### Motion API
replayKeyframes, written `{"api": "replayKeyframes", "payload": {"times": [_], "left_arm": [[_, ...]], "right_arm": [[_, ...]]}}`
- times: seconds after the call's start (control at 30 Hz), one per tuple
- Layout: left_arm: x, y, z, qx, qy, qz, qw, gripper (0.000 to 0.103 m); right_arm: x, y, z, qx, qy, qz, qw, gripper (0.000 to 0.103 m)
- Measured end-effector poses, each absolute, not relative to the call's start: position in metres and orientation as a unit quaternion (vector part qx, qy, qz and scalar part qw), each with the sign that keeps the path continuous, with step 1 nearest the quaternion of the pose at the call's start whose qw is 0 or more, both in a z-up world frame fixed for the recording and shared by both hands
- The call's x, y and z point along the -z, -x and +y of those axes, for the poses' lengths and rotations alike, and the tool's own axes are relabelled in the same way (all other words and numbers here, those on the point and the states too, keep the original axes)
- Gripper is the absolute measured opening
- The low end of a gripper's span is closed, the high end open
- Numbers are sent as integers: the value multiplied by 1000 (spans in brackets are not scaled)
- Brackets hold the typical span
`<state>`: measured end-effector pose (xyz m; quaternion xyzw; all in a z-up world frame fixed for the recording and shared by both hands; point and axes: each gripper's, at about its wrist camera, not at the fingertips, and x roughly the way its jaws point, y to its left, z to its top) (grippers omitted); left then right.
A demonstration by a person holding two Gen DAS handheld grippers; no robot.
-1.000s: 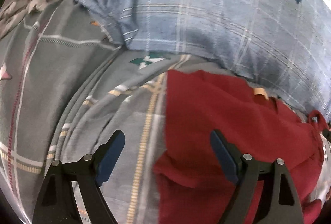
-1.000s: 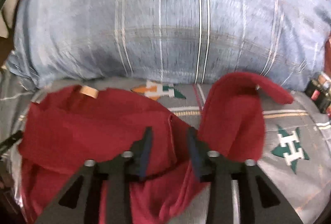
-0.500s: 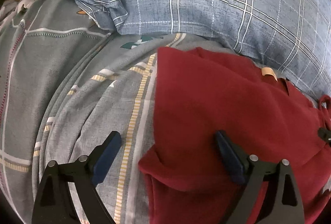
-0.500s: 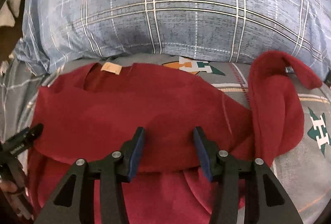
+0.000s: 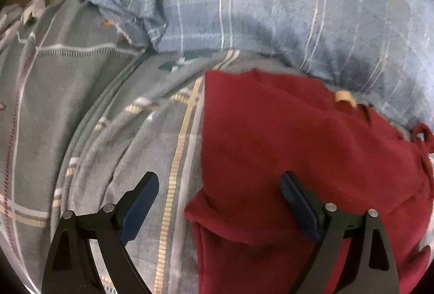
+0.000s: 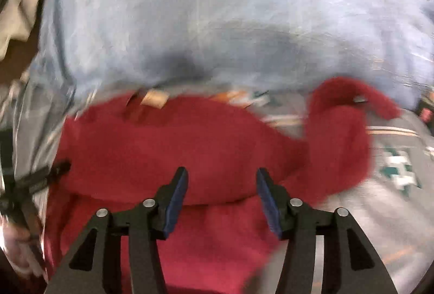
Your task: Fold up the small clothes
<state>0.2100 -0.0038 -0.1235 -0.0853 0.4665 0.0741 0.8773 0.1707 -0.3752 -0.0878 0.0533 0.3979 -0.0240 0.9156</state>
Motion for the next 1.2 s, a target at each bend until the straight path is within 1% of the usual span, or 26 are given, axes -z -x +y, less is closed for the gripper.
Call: {"api": "replayKeyframes", "payload": {"times": [0.03, 0.07, 0.1, 0.17, 0.33, 0.5, 0.6, 0.73, 0.83, 0.87, 0.93, 0.97, 1.0, 1.1, 1.2], "left_arm": [[119, -208, -4, -70, 89, 459, 881, 92], [116, -207, -4, -66, 93, 454, 884, 92], [113, -205, -5, -61, 97, 448, 886, 92], [111, -202, -6, -52, 99, 442, 890, 92], [116, -201, -12, -45, 81, 451, 888, 92], [121, -206, -16, -49, 75, 462, 882, 92], [122, -208, -16, -50, 75, 463, 882, 92], [125, -212, -16, -51, 70, 465, 881, 92], [125, -213, -12, -50, 70, 468, 880, 92], [123, -213, -11, -51, 71, 466, 880, 92], [118, -211, -6, -55, 78, 459, 883, 92], [116, -210, -2, -57, 84, 454, 885, 92], [113, -209, 2, -60, 92, 449, 887, 92], [108, -206, 15, -68, 115, 441, 888, 92], [103, -202, 25, -77, 133, 429, 890, 92]], "right_arm": [[80, -165, -392, 50, -68, 379, 922, 66], [74, -162, -408, 75, -82, 365, 924, 71], [73, -161, -421, 96, -94, 359, 924, 75], [75, -162, -446, 134, -116, 362, 915, 75], [81, -183, -457, 124, -133, 370, 911, 75], [99, -239, -447, 122, -93, 407, 900, 75], [109, -268, -455, 149, -90, 422, 890, 75], [128, -309, -479, 186, -122, 448, 866, 75], [143, -323, -496, 204, -156, 461, 850, 74], [146, -325, -500, 204, -160, 462, 848, 72], [142, -323, -501, 199, -134, 457, 856, 39], [139, -320, -501, 193, -128, 458, 859, 13], [134, -314, -502, 182, -128, 451, 865, 7], [113, -292, -500, 161, -128, 430, 879, 7], [77, -258, -484, 103, -135, 392, 904, 7]]}}
